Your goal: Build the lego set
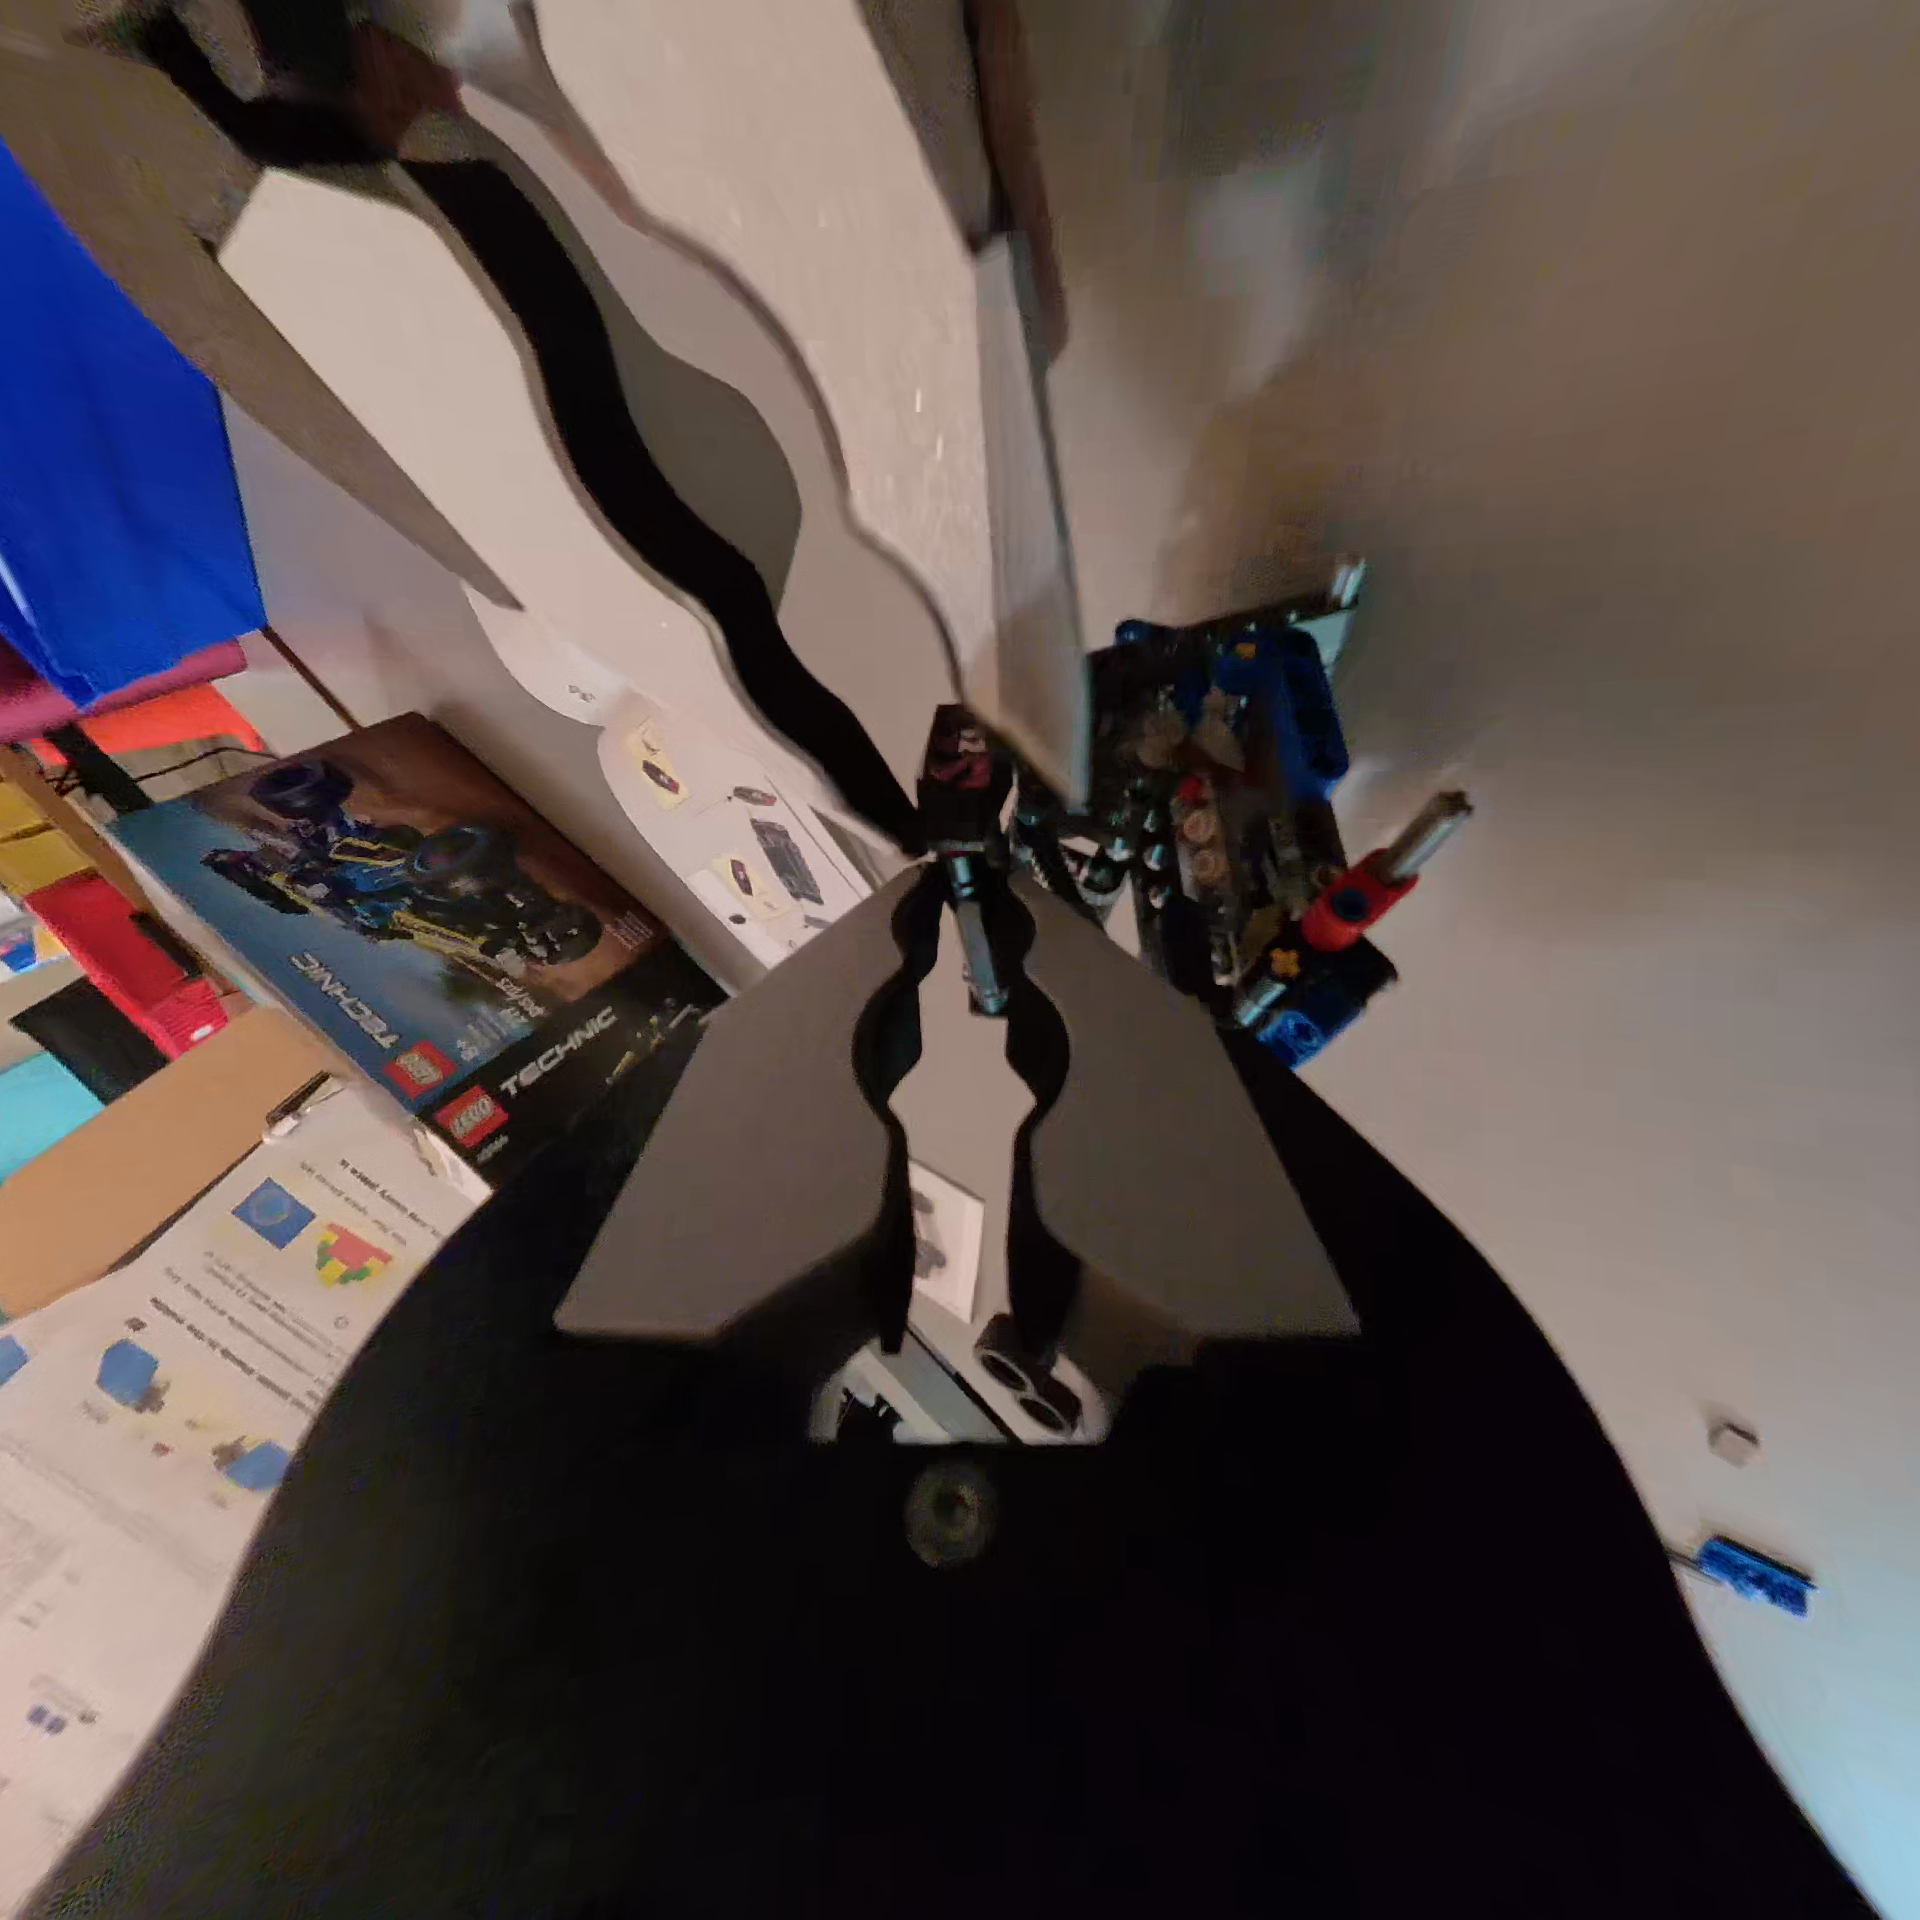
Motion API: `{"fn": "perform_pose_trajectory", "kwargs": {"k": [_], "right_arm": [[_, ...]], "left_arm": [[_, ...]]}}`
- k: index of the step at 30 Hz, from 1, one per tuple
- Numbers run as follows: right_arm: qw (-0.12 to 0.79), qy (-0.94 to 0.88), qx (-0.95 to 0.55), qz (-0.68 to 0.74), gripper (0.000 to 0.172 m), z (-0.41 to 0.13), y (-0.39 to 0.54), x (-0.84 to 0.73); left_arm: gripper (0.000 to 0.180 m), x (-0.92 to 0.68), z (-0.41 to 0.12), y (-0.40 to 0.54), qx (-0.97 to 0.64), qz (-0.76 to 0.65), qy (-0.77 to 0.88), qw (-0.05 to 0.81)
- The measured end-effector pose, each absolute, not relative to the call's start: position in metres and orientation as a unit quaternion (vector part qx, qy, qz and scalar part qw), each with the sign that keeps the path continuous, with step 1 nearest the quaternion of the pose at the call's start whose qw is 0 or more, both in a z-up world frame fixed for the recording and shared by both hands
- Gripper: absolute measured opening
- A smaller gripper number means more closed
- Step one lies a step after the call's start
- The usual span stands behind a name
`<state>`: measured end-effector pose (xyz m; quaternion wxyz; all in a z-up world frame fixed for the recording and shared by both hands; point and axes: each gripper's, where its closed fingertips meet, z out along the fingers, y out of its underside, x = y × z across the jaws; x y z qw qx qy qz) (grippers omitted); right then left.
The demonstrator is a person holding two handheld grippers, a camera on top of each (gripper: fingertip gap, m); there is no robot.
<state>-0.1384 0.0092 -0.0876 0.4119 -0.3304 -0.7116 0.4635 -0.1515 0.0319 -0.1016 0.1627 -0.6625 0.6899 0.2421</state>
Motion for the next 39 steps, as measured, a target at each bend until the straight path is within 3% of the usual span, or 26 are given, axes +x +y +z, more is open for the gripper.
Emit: {"fn": "perform_pose_trajectory", "kwargs": {"k": [1,6,14,18,22,27,39], "right_arm": [[0.428,-0.707,-0.336,0.452,0.016,-0.088,0.016,-0.14],[0.443,-0.667,-0.372,0.47,0.014,-0.088,0.041,-0.132],[0.404,-0.619,-0.406,0.537,0.014,-0.088,0.062,-0.116],[0.43,-0.623,-0.432,0.491,0.013,-0.089,0.069,-0.122],[0.47,-0.629,-0.466,0.407,0.013,-0.095,0.066,-0.133],[0.471,-0.665,-0.438,0.38,0.014,-0.095,0.042,-0.145],[0.365,-0.764,-0.317,0.427,0.065,-0.088,-0.002,-0.121]], "left_arm": [[0.007,-0.15,-0.103,0.036,-0.662,0.238,0.693,0.156],[0.014,-0.139,-0.102,0.063,-0.639,0.224,0.704,0.214],[0.023,-0.128,-0.107,0.083,-0.71,0.11,0.635,0.284],[0.017,-0.14,-0.108,0.083,-0.775,0.03,0.549,0.311],[0.016,-0.142,-0.086,0.068,-0.821,-0.078,0.401,0.4],[0.025,-0.147,-0.104,0.032,-0.847,-0.073,0.281,0.445],[0.041,-0.151,-0.132,-0.012,-0.847,-0.109,0.202,0.48]]}}
